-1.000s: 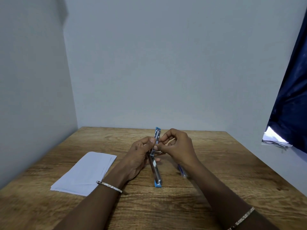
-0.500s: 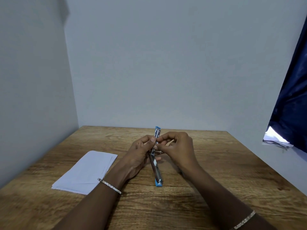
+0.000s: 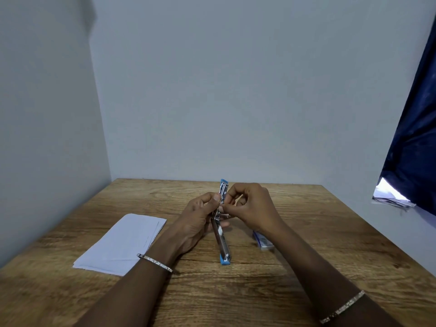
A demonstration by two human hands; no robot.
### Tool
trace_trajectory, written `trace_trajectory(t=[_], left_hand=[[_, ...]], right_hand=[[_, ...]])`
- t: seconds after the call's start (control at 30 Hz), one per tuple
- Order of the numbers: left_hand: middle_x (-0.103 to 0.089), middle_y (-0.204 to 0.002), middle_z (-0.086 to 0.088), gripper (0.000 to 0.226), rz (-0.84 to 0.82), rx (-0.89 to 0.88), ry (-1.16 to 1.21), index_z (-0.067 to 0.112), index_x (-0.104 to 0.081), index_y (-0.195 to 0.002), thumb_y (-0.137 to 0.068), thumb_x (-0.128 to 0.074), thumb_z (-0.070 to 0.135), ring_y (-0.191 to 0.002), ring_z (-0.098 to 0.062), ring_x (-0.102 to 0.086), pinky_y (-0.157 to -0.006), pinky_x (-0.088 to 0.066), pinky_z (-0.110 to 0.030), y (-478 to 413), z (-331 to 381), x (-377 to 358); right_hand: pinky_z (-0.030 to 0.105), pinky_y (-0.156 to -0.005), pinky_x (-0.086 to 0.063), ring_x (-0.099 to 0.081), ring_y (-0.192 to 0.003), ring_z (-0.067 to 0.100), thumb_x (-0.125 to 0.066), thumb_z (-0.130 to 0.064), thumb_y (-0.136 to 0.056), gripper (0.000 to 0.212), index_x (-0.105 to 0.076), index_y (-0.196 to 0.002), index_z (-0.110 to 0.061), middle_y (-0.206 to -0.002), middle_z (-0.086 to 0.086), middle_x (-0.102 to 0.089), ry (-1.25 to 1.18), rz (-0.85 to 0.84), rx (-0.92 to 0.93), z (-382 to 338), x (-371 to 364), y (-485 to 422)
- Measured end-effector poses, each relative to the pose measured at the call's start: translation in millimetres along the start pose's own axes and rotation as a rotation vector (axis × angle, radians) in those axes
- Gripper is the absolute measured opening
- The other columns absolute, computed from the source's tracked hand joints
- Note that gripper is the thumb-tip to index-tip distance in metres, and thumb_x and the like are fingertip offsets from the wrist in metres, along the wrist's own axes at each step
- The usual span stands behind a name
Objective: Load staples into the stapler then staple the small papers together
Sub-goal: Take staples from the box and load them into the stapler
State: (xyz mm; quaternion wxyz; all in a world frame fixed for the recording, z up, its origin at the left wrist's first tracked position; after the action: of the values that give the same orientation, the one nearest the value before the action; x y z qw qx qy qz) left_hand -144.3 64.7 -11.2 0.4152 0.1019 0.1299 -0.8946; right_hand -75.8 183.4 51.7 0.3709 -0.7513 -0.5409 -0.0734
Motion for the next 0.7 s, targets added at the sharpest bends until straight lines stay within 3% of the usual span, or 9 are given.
trace_trajectory(t=[0.07,0.27,0.37,0.47,0.57,0.7], left_hand=[[-0.072,-0.1,-0.015,0.03,0.01,0.004,-0.001,0.01,-0.071,-0.108,-0.094,-0.064,0.035,-0.091,-0.021,-0.073,-0.08,-0.064,-0.04,0,0,0],[-0.076,-0.096,-0.012,0.046,0.089,0.022,0.076,0.002,-0.068,-0.116,-0.085,-0.066,0.035,-0.082,-0.019,-0.076,-0.063,-0.061,-0.028,0,1,0],[-0.079,-0.097,-0.013,0.037,0.127,0.036,0.114,0.002,-0.067,-0.116,-0.093,-0.062,0.031,-0.078,-0.022,-0.078,-0.059,-0.06,-0.027,-2,0,4],[-0.077,-0.088,-0.013,0.032,0.154,0.036,0.153,0.001,-0.066,-0.115,-0.098,-0.059,0.027,-0.072,-0.022,-0.075,-0.057,-0.058,-0.027,-4,-2,8],[-0.071,-0.072,-0.007,0.029,0.152,0.032,0.199,0.001,-0.065,-0.111,-0.098,-0.057,0.026,-0.063,-0.02,-0.071,-0.055,-0.058,-0.028,-5,-2,8],[-0.061,-0.059,-0.003,0.026,0.177,0.048,0.244,0.003,-0.063,-0.106,-0.103,-0.051,0.027,-0.054,-0.016,-0.066,-0.054,-0.06,-0.03,-4,-3,7]], right_hand=[[0.009,-0.047,-0.039,-0.049,-0.04,-0.002,-0.086,-0.009,-0.072,0.015,-0.072,-0.071,-0.014,-0.05,-0.02,-0.062,-0.012,-0.007,0.005,1,0,0],[0.018,-0.052,-0.047,-0.059,-0.051,0.0,-0.083,-0.006,-0.071,0.01,-0.076,-0.07,-0.012,-0.061,-0.002,-0.071,-0.049,0.019,-0.01,2,8,0],[0.028,-0.066,-0.061,-0.073,-0.068,0.012,-0.084,-0.004,-0.069,0.012,-0.075,-0.066,-0.011,-0.076,0.0,-0.078,-0.099,0.134,-0.05,9,27,-3],[0.024,-0.066,-0.062,-0.075,-0.07,0.009,-0.084,-0.002,-0.069,0.015,-0.07,-0.063,-0.007,-0.073,-0.002,-0.078,-0.052,0.199,-0.067,16,41,-4],[0.02,-0.061,-0.055,-0.066,-0.057,0.0,-0.08,-0.001,-0.071,0.017,-0.069,-0.067,-0.013,-0.067,-0.005,-0.074,0.151,0.135,-0.025,19,39,-4],[0.025,-0.078,-0.059,-0.073,-0.074,0.009,-0.083,-0.005,-0.076,0.014,-0.08,-0.085,-0.015,-0.077,0.002,-0.078,0.335,-0.021,-0.04,29,24,-6]])
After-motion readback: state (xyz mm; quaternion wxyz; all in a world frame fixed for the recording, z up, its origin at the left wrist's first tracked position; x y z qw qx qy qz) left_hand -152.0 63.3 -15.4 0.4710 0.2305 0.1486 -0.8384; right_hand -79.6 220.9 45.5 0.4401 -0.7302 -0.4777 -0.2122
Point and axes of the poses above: each hand's wrist, its own y-axis away from the middle knuckle, its own x-axis out of the back of the hand, z = x × y, the point moved 6 cm from there along -y, towards the middle knuckle
